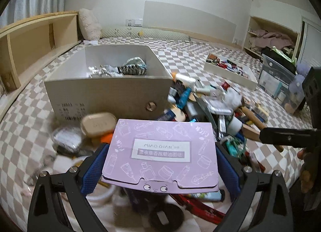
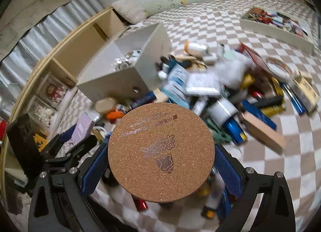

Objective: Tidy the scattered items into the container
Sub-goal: 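Carry the purple box and cork coaster up over the white box with both tools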

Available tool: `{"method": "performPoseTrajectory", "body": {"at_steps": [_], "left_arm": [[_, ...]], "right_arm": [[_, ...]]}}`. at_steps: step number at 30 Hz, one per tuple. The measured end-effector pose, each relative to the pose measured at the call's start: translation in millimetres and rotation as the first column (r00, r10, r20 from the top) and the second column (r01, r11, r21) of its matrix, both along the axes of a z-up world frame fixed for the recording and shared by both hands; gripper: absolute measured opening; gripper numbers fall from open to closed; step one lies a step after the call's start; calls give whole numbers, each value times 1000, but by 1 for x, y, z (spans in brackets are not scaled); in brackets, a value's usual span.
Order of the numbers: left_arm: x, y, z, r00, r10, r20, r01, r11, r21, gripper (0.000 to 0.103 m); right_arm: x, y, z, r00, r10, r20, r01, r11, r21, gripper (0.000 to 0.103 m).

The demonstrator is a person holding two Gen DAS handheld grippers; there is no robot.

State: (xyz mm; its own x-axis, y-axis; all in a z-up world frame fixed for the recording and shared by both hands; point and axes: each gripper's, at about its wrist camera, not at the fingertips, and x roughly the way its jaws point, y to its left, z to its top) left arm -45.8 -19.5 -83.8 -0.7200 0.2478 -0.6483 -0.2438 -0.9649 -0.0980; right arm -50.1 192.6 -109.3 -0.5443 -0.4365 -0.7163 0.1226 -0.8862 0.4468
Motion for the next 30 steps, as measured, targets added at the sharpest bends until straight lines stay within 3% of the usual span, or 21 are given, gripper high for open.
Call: {"method": "performPoseTrajectory", "body": {"at_steps": [18,30], "left_arm": [[-64,-49,57,987,68,-143,-69,998,0,99],[-116,-77,79,981,127,-149,-129,992,-10,99]], "right_arm": [[-65,-38,56,991,45,-125,-51,998,-44,100],[-107,-56,81,985,58,-162,-77,991,-110,100]]}}
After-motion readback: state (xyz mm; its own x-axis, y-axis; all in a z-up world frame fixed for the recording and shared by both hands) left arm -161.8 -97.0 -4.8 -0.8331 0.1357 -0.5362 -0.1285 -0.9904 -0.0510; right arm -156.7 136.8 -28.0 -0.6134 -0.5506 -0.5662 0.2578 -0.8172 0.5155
